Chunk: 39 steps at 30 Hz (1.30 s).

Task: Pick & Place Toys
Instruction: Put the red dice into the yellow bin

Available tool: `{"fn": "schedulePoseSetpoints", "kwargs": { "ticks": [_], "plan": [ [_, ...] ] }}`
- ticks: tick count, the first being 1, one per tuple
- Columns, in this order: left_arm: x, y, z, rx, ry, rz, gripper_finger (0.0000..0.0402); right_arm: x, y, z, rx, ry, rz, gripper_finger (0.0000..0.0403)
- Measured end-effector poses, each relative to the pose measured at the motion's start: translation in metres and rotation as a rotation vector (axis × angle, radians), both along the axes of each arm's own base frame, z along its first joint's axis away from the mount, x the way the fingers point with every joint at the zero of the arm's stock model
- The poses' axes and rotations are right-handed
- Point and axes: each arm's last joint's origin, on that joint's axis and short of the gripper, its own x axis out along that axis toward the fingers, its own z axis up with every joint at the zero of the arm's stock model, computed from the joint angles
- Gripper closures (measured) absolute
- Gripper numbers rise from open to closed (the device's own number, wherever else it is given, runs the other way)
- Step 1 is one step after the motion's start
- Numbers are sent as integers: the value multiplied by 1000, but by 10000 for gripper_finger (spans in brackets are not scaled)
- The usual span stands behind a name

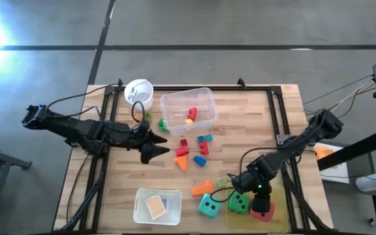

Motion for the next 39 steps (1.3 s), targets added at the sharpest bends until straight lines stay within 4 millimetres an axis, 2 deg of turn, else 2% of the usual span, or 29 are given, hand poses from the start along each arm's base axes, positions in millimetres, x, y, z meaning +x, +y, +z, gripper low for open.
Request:
{"fn": "schedulePoseSetpoints", "kwargs": {
  "ticks": [8,17,31,34,39],
  "plan": [
    [0,0,-1,-1,8,-7,71,23,-3,-4,-7,-87,62,379],
    [-1,0,-2,-3,18,-16,71,26,-6,-9,7,-129,123,389],
    [-1,0,-2,-4,20,-20,71,30,-13,-18,-22,-116,102,389],
    [-1,0,-2,-4,24,-20,71,30,-13,-18,-33,-122,101,377],
    [-1,0,-2,-4,24,-20,71,31,-13,-18,-40,-140,102,327]
  ]
}}
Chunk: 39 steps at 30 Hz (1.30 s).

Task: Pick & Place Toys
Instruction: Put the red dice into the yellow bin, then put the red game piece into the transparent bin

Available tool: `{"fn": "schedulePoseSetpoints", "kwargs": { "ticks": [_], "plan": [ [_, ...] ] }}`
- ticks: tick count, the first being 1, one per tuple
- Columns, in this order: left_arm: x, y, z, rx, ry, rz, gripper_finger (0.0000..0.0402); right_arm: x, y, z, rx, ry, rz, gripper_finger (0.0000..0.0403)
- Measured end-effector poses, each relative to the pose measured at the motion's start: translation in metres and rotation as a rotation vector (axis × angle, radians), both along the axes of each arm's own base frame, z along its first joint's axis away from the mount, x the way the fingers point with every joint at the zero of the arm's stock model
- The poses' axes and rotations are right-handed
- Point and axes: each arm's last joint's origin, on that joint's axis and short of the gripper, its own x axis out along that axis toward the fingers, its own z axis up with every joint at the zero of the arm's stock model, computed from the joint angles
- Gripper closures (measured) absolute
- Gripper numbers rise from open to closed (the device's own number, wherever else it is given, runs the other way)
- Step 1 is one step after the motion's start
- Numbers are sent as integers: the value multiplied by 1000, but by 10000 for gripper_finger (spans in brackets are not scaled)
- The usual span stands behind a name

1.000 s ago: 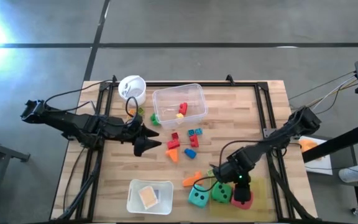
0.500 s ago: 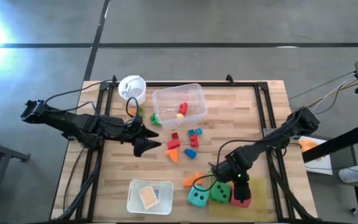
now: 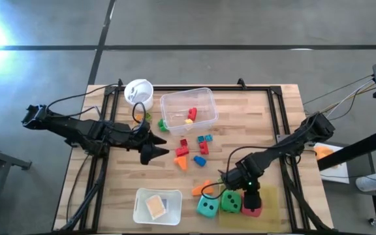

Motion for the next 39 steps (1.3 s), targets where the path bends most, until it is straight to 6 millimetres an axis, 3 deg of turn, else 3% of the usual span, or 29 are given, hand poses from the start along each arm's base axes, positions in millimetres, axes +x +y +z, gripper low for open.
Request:
{"fn": "schedulePoseSetpoints", "kwargs": {
  "ticks": [13,24,33,39],
  "plan": [
    [-1,0,-2,5,26,0,71,1,0,0,-14,7,-25,172],
    [-1,0,-3,3,31,-7,71,-2,-1,6,-18,36,-97,78],
    [-2,0,-4,-13,44,-12,71,-17,-12,43,-92,-27,-261,60],
    [-3,0,-7,-132,85,43,71,-31,-30,85,-228,-148,-642,59]
  ]
}}
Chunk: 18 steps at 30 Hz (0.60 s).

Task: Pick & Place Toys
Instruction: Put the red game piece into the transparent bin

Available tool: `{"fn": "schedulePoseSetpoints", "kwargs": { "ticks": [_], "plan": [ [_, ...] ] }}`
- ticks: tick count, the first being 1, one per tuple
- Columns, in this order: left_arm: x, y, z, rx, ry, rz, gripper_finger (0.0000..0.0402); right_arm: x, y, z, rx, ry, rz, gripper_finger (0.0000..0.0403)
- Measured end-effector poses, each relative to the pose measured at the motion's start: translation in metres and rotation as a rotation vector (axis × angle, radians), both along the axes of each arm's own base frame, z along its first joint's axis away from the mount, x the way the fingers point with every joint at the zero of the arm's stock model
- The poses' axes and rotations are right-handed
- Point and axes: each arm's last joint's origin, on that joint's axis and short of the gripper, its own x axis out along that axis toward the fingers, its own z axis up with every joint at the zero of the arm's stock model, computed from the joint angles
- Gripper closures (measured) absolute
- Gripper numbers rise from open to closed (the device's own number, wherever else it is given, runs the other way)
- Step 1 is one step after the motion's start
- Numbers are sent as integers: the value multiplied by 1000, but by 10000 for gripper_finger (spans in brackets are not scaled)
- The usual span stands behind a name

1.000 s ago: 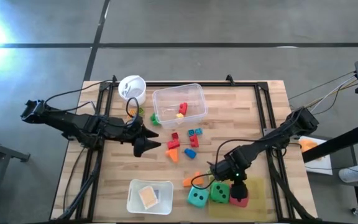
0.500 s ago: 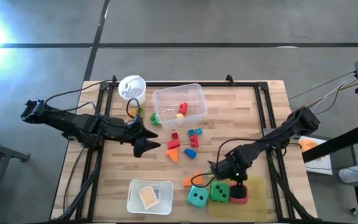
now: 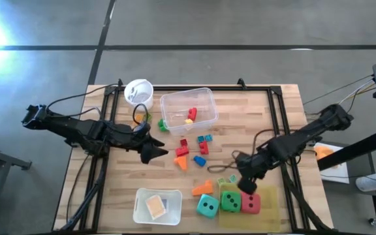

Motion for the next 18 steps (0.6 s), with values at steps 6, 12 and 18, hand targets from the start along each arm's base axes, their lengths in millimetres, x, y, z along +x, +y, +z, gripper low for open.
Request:
{"fn": "schedulePoseSetpoints", "kwargs": {
  "ticks": [6,12,18],
  "plan": [
    [-6,1,2,-67,124,54,71,11,-25,15,-96,-110,-276,59],
    [-18,5,17,-11,271,72,71,44,-52,-2,-143,-121,-373,59],
    [-28,7,15,107,389,16,71,77,-75,-21,-200,-187,-559,60]
  ]
}}
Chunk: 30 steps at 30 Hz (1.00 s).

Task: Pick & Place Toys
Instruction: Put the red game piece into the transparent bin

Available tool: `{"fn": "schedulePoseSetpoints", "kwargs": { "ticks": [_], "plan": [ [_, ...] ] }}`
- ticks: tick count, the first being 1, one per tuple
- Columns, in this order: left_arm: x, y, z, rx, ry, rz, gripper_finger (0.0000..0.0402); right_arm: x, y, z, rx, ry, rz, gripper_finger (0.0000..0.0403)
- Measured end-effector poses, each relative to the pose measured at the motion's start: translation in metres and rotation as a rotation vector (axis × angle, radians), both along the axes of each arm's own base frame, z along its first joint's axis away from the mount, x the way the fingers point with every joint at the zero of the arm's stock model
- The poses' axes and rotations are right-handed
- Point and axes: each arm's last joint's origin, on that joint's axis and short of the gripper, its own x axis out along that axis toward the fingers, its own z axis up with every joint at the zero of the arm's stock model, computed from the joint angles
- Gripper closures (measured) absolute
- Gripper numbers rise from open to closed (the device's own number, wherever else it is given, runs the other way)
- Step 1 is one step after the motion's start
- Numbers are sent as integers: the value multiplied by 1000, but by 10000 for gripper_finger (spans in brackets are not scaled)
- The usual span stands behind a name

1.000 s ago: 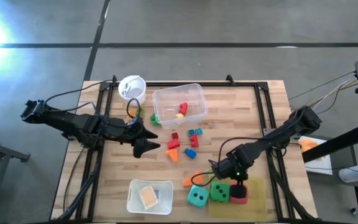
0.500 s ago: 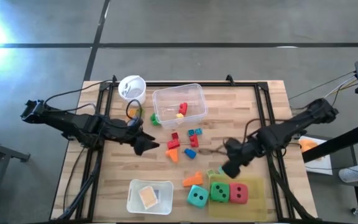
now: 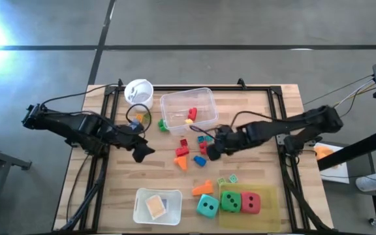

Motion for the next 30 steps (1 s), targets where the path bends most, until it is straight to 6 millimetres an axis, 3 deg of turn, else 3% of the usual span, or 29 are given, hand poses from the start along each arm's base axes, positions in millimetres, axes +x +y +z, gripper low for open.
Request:
{"fn": "schedulePoseSetpoints", "kwargs": {
  "ticks": [9,13,17,24,30],
  "plan": [
    [-14,2,-3,81,87,-79,71,47,-6,-35,29,-138,-205,60],
    [-21,3,2,122,63,-167,71,61,-5,-54,33,-76,-296,60],
    [-27,5,5,152,49,-228,71,74,-5,-56,-4,-7,-351,60],
    [-32,6,3,187,59,-268,71,87,-14,-66,-87,239,-366,60],
    [-32,6,1,185,70,-266,71,95,-19,-80,-81,285,-318,60]
  ]
}}
